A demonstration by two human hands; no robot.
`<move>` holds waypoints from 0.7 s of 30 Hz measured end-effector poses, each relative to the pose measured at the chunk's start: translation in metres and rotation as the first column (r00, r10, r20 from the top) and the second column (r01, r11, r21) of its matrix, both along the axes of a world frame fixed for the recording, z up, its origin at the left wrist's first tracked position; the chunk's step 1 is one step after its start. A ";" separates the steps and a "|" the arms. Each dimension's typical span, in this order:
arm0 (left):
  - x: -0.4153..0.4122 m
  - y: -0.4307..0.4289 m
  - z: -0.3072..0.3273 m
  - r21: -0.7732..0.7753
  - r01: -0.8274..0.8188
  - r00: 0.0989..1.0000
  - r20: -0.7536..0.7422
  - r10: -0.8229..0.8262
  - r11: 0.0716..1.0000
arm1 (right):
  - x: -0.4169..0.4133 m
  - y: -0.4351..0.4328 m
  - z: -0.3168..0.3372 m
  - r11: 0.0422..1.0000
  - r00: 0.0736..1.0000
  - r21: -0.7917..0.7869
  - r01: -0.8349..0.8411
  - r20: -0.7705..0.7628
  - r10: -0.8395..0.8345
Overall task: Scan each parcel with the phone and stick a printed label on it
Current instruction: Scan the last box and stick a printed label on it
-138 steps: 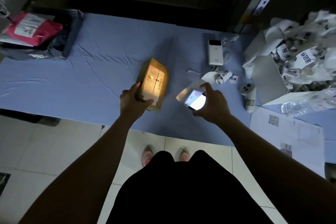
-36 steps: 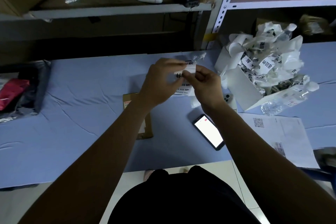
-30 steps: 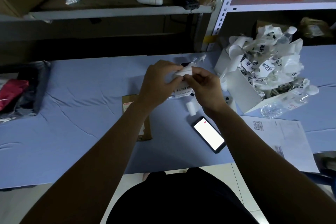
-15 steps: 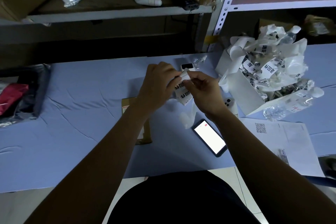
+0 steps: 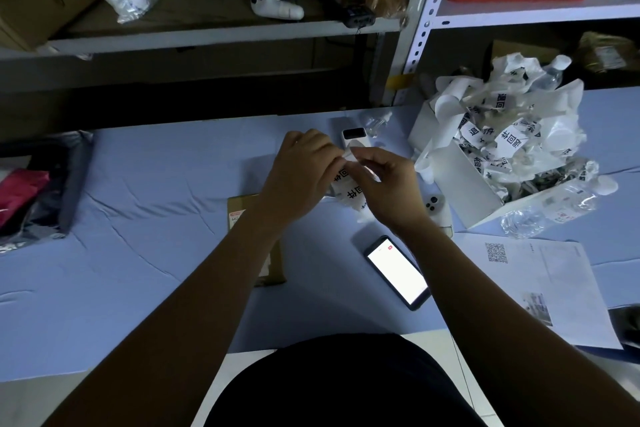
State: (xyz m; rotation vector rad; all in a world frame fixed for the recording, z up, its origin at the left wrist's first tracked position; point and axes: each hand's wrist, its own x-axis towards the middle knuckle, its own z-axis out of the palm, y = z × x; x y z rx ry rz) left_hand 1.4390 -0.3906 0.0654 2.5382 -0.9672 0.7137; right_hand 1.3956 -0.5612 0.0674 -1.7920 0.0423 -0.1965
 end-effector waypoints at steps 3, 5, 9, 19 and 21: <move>0.001 -0.003 0.000 -0.108 -0.024 0.992 -0.127 0.010 0.994 | 0.001 0.000 0.000 0.999 0.999 -0.028 0.034 0.039 -0.033; 0.001 -0.005 0.001 -0.144 -0.062 0.985 -0.170 0.037 0.988 | 0.002 0.000 0.000 0.999 0.998 -0.045 0.031 0.059 -0.028; 0.000 -0.005 0.002 -0.119 -0.062 0.990 -0.130 0.046 0.991 | 0.002 0.000 0.002 0.999 0.999 -0.047 0.000 0.044 0.002; -0.005 -0.010 0.005 -0.065 -0.004 0.989 -0.147 -0.005 0.998 | 0.002 -0.003 0.007 0.939 0.998 0.339 0.058 -0.039 -0.048; -0.008 -0.013 0.006 -0.195 -0.033 0.969 -0.246 -0.016 0.980 | 0.002 -0.006 0.007 0.940 1.000 0.340 0.015 -0.021 -0.008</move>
